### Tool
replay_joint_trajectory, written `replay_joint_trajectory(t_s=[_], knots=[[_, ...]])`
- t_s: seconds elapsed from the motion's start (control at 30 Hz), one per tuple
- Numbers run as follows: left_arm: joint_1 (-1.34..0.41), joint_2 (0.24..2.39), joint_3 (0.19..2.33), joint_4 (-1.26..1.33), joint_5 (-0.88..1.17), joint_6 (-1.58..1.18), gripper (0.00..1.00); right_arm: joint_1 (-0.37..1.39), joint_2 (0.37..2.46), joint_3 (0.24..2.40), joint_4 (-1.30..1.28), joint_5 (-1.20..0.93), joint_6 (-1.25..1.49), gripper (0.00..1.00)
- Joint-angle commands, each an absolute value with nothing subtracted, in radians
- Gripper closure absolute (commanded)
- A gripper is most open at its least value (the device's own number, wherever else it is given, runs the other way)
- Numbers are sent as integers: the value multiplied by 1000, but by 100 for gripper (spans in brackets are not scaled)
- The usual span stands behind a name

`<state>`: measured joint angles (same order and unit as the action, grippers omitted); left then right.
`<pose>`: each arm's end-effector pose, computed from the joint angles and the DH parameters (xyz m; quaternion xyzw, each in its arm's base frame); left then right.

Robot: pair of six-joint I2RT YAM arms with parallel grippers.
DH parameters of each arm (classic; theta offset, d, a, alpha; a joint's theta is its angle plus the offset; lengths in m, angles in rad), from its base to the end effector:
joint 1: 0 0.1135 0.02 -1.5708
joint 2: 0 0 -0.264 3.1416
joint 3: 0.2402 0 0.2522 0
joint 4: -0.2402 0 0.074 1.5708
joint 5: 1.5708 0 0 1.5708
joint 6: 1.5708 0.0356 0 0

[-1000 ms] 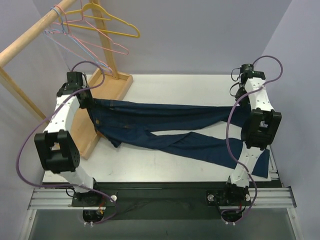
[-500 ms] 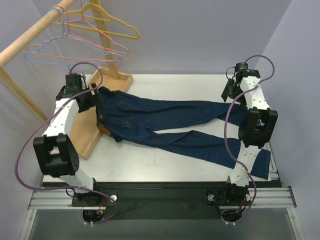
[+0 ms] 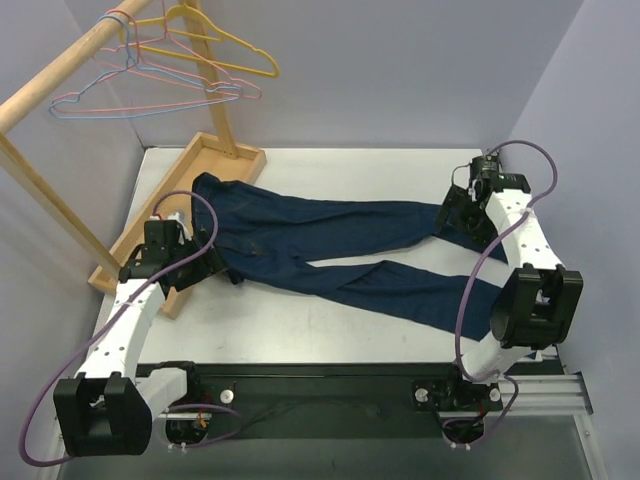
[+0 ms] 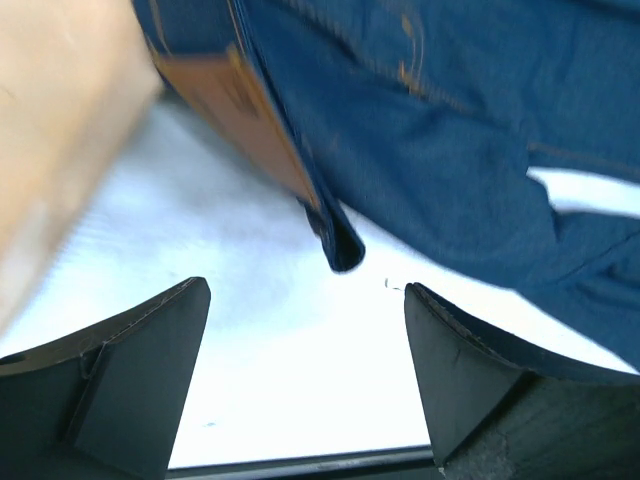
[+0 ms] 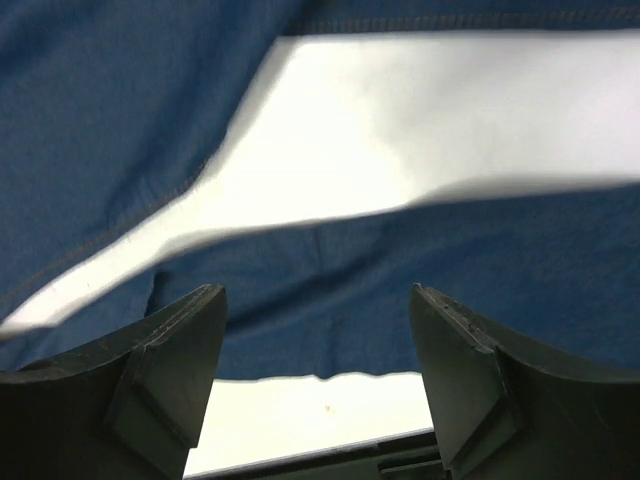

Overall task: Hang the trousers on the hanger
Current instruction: Flatten out the trousers at the center of the board.

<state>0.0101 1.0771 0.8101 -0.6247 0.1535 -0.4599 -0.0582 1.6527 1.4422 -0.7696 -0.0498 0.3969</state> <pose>0.2156 -0.0033 0.2543 -0.1941 0.9202 -0.1445 0.3076 0.3542 -0.0189 0.2931 0.2087 0.9334 0.0725 0.2828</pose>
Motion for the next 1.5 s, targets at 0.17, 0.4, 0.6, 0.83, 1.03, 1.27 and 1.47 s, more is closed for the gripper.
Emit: replay_joint_trajectory(t_s=[0.17,0.4,0.6,0.83,1.03,1.27,1.47], knots=[[-129,1058,693,-471,170,-604,10,-55,1453,1080,-715,-147,453,26],[-143,1127,678,-407,146,-598,13,-60,1345,905,-689,-179,468,26],[-141,1199,676,-380,127,-594,26,-72,1345,821,-644,-195,486,26],[-144,1226,663,-321,133,-591,39,-74,1402,816,-603,-213,503,26],[-141,1244,649,-308,104,-575,70,-75,1459,813,-578,-198,502,26],[-66,1163,728,-414,40,-531,100,-89,1534,816,-551,-163,520,26],[136,955,882,-670,14,-425,100,-107,1601,844,-548,-130,538,26]])
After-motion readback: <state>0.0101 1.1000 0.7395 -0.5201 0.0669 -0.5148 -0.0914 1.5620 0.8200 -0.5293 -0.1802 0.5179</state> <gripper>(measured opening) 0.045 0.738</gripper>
